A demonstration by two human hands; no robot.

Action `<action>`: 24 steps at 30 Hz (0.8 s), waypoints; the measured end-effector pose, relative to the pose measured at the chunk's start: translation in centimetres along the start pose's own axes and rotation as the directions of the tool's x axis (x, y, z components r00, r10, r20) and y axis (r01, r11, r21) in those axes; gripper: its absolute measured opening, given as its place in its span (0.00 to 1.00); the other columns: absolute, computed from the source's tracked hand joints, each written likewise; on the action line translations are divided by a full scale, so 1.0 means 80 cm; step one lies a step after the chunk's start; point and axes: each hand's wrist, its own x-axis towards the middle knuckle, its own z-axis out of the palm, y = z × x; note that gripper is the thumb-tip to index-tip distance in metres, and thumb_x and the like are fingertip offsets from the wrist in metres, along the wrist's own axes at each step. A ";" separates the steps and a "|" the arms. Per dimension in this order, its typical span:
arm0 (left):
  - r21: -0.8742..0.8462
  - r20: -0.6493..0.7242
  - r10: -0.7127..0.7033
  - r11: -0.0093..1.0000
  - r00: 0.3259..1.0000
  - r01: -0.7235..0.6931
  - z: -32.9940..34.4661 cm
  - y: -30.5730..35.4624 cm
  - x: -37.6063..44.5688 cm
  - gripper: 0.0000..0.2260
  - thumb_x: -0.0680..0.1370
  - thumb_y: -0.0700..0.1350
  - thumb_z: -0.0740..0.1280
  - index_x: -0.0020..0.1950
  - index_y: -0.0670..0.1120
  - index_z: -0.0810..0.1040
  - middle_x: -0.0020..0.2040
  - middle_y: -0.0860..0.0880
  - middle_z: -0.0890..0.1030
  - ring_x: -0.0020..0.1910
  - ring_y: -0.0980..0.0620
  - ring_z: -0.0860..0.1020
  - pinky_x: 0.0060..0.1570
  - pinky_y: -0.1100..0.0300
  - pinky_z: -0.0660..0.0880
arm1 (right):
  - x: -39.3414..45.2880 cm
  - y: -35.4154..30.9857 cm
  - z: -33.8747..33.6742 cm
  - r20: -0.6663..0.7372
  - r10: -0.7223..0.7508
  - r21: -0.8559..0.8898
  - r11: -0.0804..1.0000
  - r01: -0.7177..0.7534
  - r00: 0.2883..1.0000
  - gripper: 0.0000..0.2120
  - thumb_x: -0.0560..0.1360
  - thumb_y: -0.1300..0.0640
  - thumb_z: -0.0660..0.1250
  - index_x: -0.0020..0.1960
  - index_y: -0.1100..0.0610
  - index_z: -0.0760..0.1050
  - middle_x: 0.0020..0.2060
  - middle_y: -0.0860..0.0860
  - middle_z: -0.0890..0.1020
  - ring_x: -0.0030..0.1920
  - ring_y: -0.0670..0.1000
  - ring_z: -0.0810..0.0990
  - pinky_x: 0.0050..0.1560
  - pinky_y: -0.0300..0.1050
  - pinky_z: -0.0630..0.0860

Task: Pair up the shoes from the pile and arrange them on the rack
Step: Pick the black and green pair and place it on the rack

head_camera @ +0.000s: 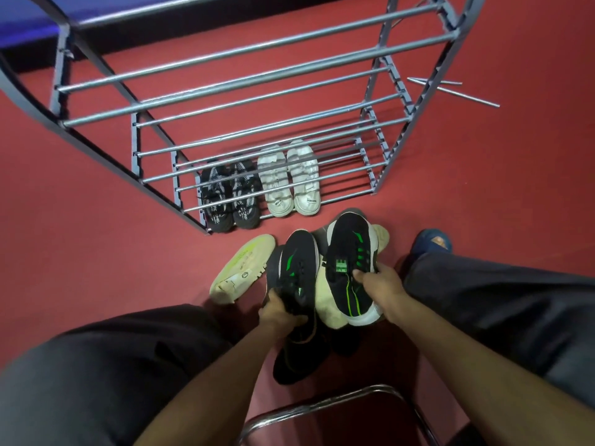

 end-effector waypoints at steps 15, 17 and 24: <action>-0.564 -0.175 -0.142 0.826 0.974 0.019 -0.149 0.057 -0.142 0.26 0.75 0.61 0.67 0.60 0.40 0.81 0.54 0.41 0.84 0.49 0.43 0.80 0.55 0.50 0.78 | -0.089 -0.095 -0.027 0.053 -0.301 -0.095 0.948 0.305 0.952 0.06 0.76 0.51 0.69 0.50 0.52 0.77 0.45 0.52 0.84 0.46 0.55 0.83 0.54 0.52 0.80; -0.650 -0.225 -0.150 0.759 0.963 -0.033 -0.180 0.048 -0.175 0.22 0.74 0.59 0.70 0.50 0.39 0.83 0.41 0.42 0.84 0.40 0.43 0.81 0.47 0.45 0.82 | -0.094 -0.108 -0.022 0.032 -0.293 -0.053 0.954 0.295 0.956 0.11 0.72 0.50 0.71 0.49 0.57 0.76 0.43 0.55 0.84 0.45 0.57 0.83 0.52 0.54 0.80; -0.764 -0.325 0.091 0.562 0.941 -0.318 -0.219 0.064 -0.237 0.23 0.74 0.56 0.73 0.47 0.34 0.83 0.35 0.43 0.86 0.33 0.48 0.86 0.29 0.60 0.80 | -0.116 -0.142 -0.001 0.183 -0.275 0.136 0.958 0.252 0.944 0.23 0.50 0.54 0.70 0.43 0.63 0.79 0.39 0.58 0.84 0.42 0.58 0.82 0.45 0.53 0.78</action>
